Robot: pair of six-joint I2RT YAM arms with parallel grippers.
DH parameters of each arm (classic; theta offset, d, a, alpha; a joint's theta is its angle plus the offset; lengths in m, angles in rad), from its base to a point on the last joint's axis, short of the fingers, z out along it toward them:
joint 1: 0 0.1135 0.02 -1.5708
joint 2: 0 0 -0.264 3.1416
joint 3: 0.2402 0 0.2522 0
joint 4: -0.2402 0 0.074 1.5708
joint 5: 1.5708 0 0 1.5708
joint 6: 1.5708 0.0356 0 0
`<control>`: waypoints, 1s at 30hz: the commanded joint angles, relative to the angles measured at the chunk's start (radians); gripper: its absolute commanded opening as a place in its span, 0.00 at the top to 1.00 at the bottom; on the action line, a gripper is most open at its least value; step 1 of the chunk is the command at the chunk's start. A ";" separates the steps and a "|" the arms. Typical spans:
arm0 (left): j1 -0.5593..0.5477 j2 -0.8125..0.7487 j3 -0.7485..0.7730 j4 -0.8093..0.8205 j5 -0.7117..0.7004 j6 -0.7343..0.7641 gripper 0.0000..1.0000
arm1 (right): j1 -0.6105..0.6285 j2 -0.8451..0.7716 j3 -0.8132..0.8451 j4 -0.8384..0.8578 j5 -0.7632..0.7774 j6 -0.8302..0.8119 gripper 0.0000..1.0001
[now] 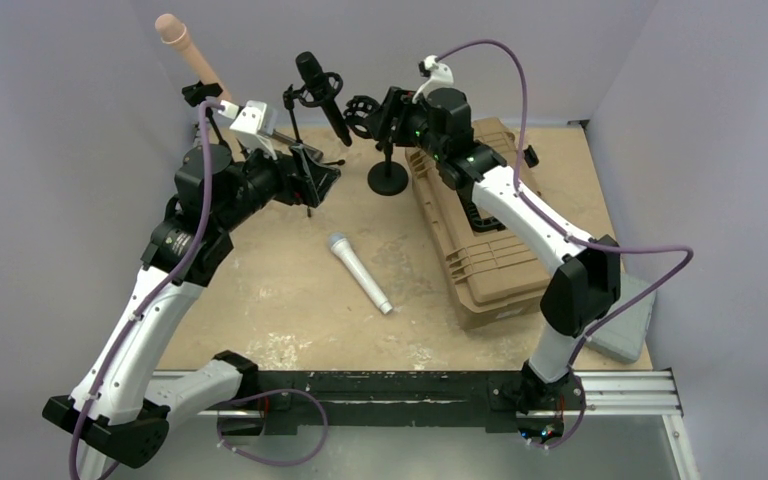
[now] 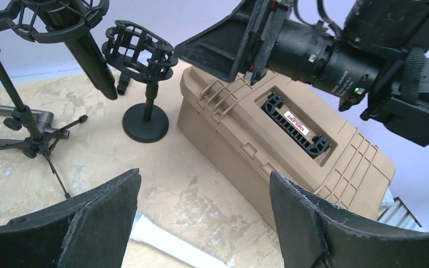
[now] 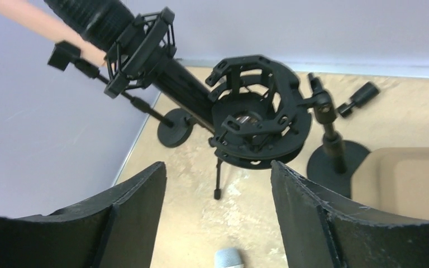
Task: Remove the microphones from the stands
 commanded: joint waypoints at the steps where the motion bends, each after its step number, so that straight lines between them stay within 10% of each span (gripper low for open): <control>1: -0.005 -0.015 -0.011 0.033 -0.001 -0.002 0.17 | -0.018 -0.037 0.035 -0.037 0.121 -0.122 0.36; 16: -0.005 0.008 -0.018 0.036 -0.006 0.002 0.16 | -0.069 0.173 0.256 0.003 0.103 -0.226 1.00; 30: -0.005 0.016 -0.016 0.031 -0.009 0.007 0.16 | -0.122 0.269 0.282 0.101 -0.059 -0.197 1.00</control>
